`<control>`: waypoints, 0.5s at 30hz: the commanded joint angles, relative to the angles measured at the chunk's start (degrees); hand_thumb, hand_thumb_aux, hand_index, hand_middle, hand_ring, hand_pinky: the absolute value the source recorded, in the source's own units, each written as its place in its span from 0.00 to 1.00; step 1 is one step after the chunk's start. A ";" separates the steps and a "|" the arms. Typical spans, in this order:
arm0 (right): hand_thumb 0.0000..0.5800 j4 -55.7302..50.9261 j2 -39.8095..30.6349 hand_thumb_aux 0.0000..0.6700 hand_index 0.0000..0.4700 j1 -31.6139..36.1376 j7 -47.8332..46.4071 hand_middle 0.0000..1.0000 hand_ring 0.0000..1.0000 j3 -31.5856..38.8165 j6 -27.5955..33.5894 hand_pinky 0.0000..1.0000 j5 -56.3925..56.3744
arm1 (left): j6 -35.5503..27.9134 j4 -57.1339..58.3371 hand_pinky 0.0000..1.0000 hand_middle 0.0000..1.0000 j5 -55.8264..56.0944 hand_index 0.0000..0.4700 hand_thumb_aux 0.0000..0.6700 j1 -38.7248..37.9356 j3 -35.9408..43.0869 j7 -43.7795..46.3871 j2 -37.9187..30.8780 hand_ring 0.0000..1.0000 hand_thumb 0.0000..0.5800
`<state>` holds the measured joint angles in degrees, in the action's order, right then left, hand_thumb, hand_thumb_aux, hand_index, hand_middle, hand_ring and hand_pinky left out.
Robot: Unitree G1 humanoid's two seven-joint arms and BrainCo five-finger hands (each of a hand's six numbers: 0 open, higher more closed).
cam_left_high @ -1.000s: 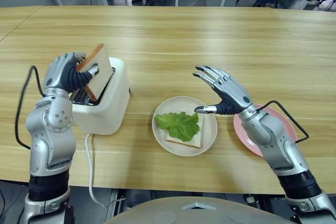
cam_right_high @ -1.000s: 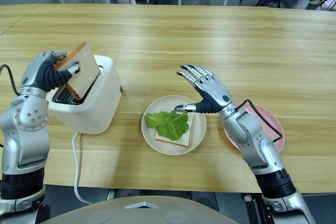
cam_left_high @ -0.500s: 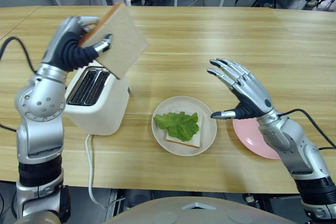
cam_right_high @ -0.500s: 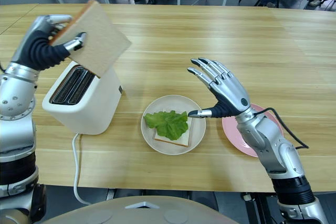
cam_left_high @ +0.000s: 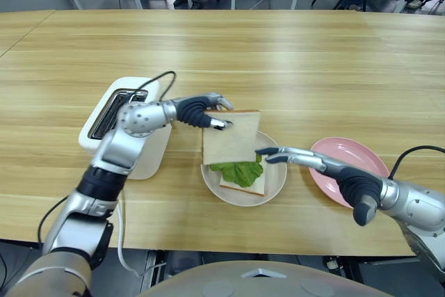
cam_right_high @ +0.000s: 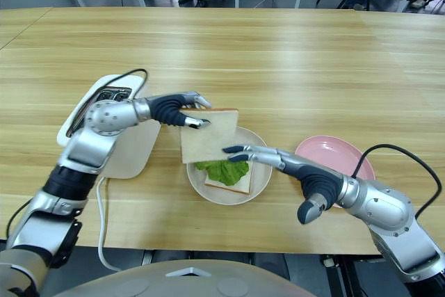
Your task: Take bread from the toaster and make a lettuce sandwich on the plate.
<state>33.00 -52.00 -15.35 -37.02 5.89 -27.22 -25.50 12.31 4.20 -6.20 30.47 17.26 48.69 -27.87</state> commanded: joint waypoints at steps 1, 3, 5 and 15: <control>0.00 -1.88 3.69 0.00 0.00 2.72 -3.69 0.00 0.00 4.82 3.08 0.00 2.77 | 3.30 9.70 1.00 1.00 0.23 0.98 1.00 2.77 4.00 3.42 3.53 1.00 1.00; 0.00 -4.31 6.53 0.00 0.00 4.80 -4.77 0.00 0.00 7.06 4.18 0.00 4.44 | 5.30 15.19 1.00 1.00 -0.38 0.98 1.00 4.28 5.33 4.09 5.58 1.00 1.00; 0.00 -7.22 9.90 0.00 0.00 7.81 -5.27 0.00 0.00 9.02 6.42 0.00 4.97 | 7.34 21.78 1.00 1.00 -0.28 0.98 1.00 6.09 5.93 4.40 8.24 1.00 1.00; 0.00 -19.11 19.96 0.00 0.00 16.12 -6.60 0.00 0.00 12.47 10.79 0.00 11.80 | 15.93 43.60 1.00 1.00 -3.57 0.98 1.00 11.59 5.92 0.88 14.32 1.00 1.00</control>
<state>15.99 -32.28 0.22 -43.22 17.90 -17.58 -15.48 26.67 44.66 -8.26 41.00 22.72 50.63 -13.69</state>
